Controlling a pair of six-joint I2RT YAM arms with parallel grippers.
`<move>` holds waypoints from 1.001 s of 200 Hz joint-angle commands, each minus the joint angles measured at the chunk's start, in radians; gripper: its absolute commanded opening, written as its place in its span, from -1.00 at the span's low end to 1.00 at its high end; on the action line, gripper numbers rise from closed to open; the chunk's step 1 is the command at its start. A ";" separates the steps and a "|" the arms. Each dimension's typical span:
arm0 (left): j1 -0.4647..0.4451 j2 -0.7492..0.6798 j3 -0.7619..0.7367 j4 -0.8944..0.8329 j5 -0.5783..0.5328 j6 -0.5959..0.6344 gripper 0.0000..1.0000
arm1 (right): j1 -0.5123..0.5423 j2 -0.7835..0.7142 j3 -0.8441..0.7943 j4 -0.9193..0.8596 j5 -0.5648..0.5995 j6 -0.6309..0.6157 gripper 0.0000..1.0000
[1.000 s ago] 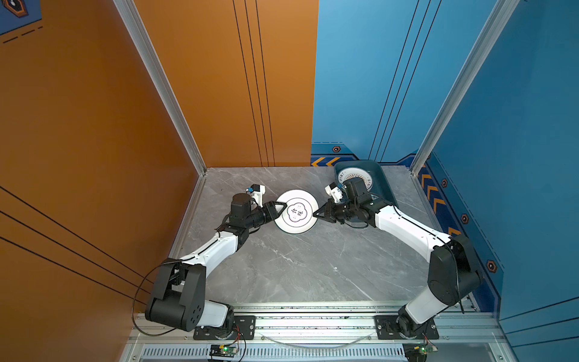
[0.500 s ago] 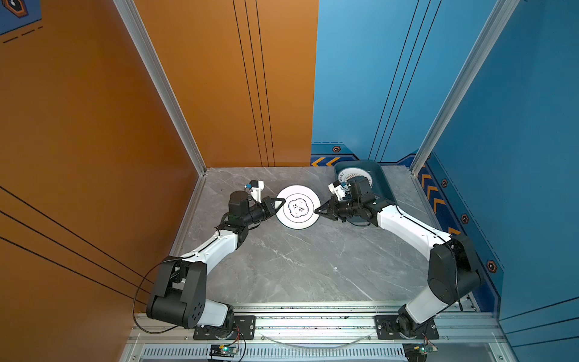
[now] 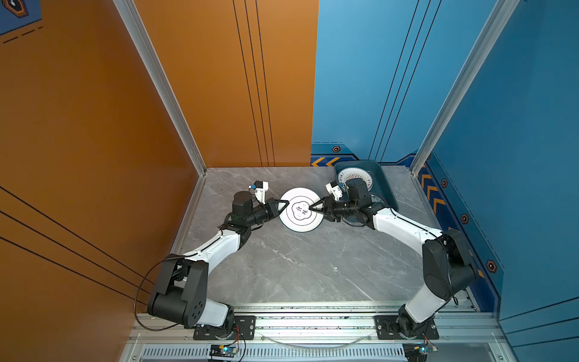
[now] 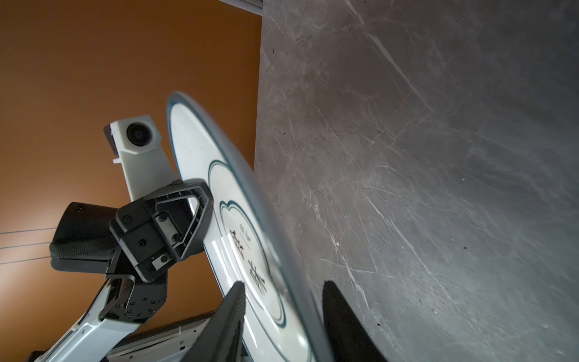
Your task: Place the plates into the plastic bin on the countertop
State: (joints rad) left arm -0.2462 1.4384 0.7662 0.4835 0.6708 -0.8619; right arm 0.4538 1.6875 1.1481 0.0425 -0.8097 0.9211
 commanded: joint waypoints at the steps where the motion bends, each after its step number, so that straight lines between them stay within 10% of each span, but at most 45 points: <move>1: -0.030 0.008 0.023 0.006 0.047 0.009 -1.00 | 0.022 0.022 0.008 0.159 -0.060 0.057 -0.29; 61: -0.030 0.017 0.021 0.006 0.044 0.010 -0.82 | 0.013 0.007 0.012 0.118 -0.039 0.035 -1.00; 129: -0.025 0.006 0.022 -0.051 0.032 0.054 0.84 | -0.112 -0.048 0.065 -0.088 0.013 -0.083 -1.00; 200: -0.007 -0.068 0.054 -0.318 -0.035 0.225 0.96 | -0.477 0.018 0.220 -0.284 0.154 -0.219 -1.00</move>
State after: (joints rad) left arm -0.2680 1.4086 0.7856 0.2722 0.6624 -0.7246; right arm 0.0883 1.6661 1.2976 -0.2111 -0.6987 0.7345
